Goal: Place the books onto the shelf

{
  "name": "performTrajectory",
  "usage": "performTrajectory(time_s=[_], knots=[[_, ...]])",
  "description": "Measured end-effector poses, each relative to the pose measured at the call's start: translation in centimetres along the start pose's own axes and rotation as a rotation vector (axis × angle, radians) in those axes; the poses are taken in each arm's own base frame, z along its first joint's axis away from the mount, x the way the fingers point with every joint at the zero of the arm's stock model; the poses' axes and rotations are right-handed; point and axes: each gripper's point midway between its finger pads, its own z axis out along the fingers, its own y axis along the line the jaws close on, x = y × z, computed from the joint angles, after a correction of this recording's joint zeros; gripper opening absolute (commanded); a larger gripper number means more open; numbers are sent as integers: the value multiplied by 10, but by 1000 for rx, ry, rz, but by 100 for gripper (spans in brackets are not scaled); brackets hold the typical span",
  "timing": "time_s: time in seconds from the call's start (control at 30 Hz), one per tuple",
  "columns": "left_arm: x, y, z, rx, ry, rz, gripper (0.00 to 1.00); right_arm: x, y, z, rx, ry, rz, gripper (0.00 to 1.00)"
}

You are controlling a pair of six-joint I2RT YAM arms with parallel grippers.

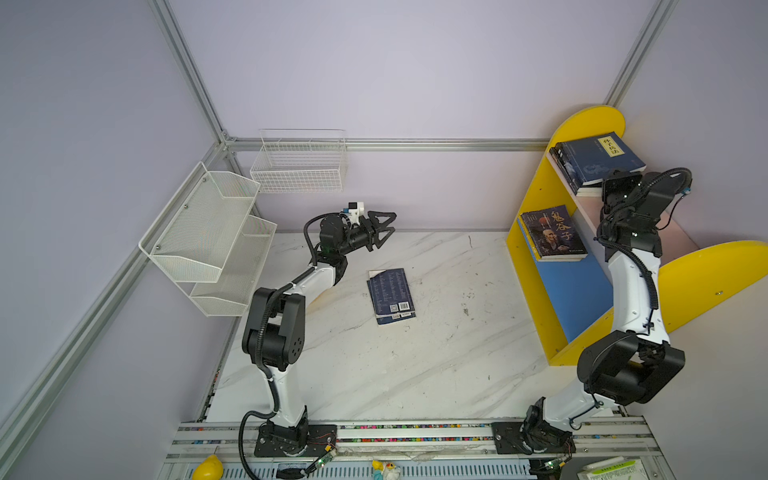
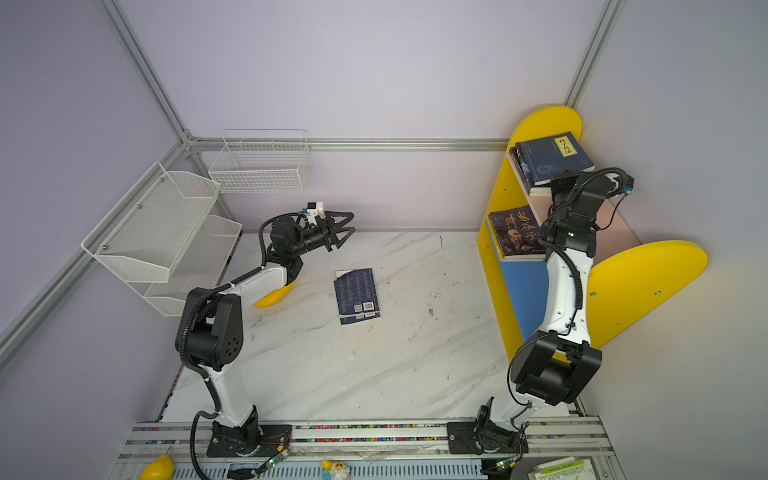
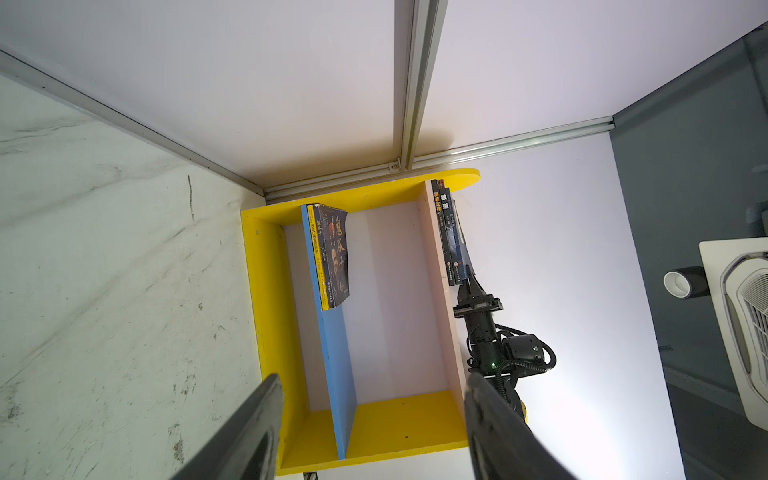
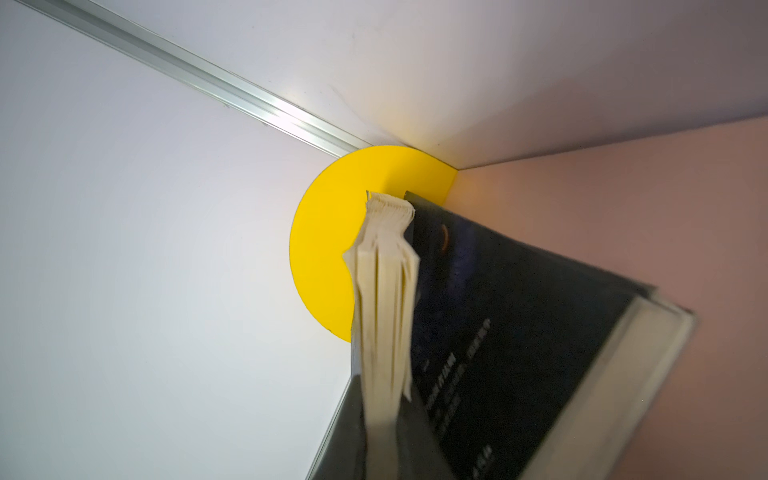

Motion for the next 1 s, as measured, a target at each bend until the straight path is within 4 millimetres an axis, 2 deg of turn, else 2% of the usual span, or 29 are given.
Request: performTrajectory(time_s=[0.17, 0.3, 0.4, 0.6, 0.73, 1.0], knots=[[1, 3, -1, -4, -1, -4, 68, 0, 0, 6, -4, 1, 0, 13], [0, 3, -1, -3, -3, -3, 68, 2, 1, 6, -8, 15, -13, 21], [0, 3, -1, -3, -3, -3, 68, 3, 3, 5, -6, 25, -40, 22], [1, 3, 0, -3, -2, -7, 68, 4, 12, 2, -7, 41, -85, 22], [1, 2, 0, -2, -1, -17, 68, 4, 18, 2, -16, 44, -97, 18], [1, 2, 0, -2, -1, -18, 68, 16, 7, 11, -5, 81, -92, 15]])
